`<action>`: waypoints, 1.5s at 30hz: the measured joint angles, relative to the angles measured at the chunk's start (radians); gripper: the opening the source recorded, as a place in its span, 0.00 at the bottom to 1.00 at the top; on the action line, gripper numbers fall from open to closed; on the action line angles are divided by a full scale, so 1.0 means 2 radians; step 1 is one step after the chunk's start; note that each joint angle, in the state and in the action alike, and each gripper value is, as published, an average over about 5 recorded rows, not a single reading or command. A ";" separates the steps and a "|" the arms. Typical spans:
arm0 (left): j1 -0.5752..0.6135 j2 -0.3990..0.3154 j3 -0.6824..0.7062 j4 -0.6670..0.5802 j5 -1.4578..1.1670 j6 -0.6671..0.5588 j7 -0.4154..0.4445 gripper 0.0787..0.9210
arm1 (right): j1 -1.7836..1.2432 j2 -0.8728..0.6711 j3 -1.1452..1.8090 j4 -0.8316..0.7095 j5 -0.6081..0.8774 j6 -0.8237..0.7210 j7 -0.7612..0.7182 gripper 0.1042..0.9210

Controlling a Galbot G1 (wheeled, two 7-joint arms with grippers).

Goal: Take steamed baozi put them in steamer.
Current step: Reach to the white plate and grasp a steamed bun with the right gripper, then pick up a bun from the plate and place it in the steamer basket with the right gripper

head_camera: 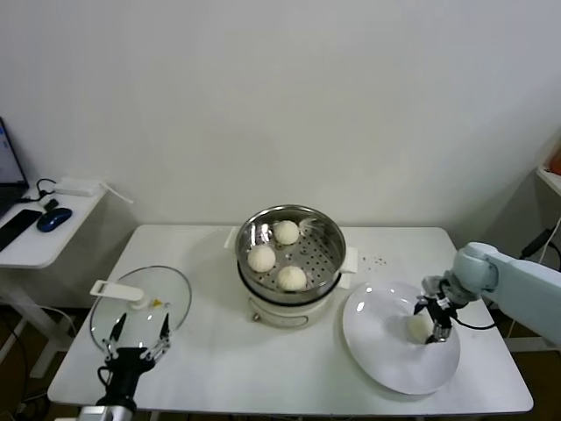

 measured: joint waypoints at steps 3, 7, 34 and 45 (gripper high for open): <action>0.001 0.000 0.000 0.000 0.000 -0.001 0.000 0.88 | -0.001 0.000 0.001 0.000 -0.001 0.000 0.000 0.78; 0.002 0.000 -0.001 0.000 0.000 -0.001 0.000 0.88 | -0.001 0.000 0.002 0.001 -0.001 0.000 0.000 0.77; -0.003 -0.003 0.004 -0.006 -0.002 0.000 0.000 0.88 | 0.165 -0.005 -0.105 0.043 0.090 -0.011 -0.007 0.73; -0.007 -0.001 0.009 -0.006 0.004 -0.003 0.000 0.88 | 0.368 0.085 -0.248 0.035 0.252 -0.024 -0.006 0.73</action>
